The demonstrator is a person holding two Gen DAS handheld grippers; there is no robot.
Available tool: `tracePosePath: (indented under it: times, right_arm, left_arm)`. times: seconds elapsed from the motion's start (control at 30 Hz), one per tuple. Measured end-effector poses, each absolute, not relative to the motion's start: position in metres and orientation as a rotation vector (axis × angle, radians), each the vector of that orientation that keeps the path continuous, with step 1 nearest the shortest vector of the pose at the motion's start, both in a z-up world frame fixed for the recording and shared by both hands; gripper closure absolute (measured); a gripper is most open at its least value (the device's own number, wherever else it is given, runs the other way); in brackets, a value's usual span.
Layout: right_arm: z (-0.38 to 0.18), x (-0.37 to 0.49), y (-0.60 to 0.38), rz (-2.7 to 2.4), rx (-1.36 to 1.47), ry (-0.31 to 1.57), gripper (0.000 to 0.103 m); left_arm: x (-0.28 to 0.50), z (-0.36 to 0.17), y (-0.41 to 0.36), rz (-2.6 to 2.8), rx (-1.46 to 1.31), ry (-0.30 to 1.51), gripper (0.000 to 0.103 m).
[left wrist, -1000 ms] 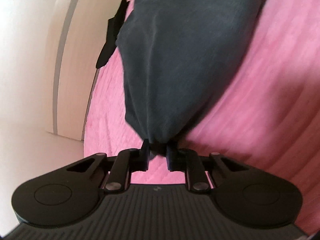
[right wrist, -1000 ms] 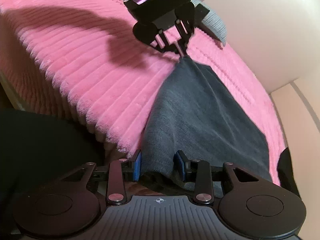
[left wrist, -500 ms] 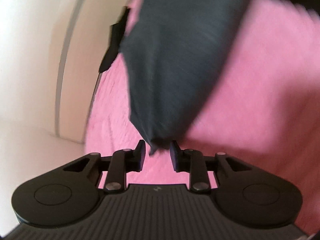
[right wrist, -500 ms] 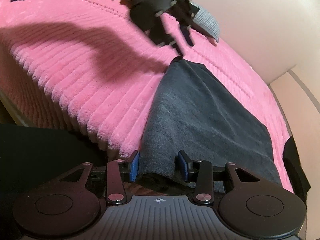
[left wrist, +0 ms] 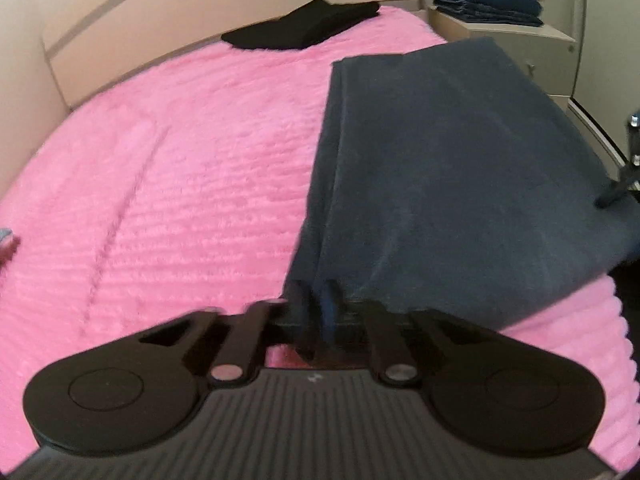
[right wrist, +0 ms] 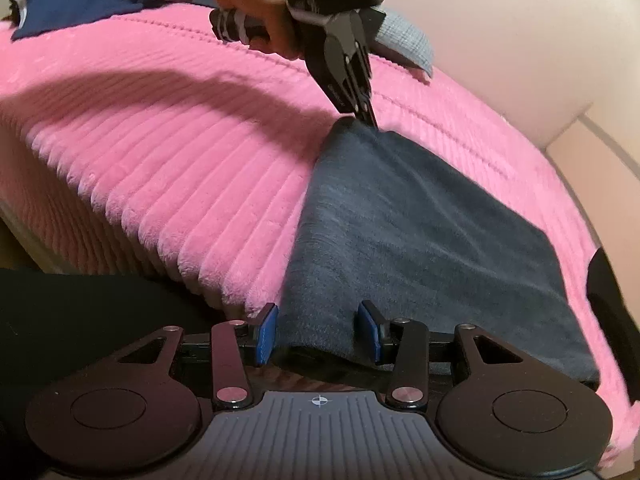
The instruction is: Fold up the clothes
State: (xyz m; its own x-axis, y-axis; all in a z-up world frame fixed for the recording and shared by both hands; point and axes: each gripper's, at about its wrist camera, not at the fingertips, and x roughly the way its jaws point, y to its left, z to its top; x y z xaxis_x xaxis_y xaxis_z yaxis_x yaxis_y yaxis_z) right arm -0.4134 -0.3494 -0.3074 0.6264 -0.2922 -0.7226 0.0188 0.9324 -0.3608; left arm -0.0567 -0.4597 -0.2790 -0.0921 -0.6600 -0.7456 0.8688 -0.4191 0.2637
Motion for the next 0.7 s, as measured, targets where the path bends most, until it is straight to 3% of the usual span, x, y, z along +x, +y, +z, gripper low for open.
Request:
tracePosePath:
  times: [0.2,0.4,0.5,0.7]
  right_arm:
    - [-0.306,-0.415,-0.351,-0.184,-0.311,0.865,0.06]
    - [-0.304,-0.415,-0.354,-0.201,-0.267,0.853,0.06]
    - [-0.302,-0.419,-0.356,-0.202,-0.242,0.845,0.06]
    - [-0.301,-0.438,-0.363,-0.223,-0.143,0.848,0.06]
  left_arm:
    - [-0.031,-0.276,-0.46,-1.542,0.959,0.275,0.103]
    - [-0.073,-0.242,-0.415,-1.774,0.896,0.233,0.101]
    - [-0.106,-0.256,-0.41,-1.857,0.962,0.24,0.1]
    - [-0.087,-0.293,-0.445,-1.728,0.958,0.37,0.099]
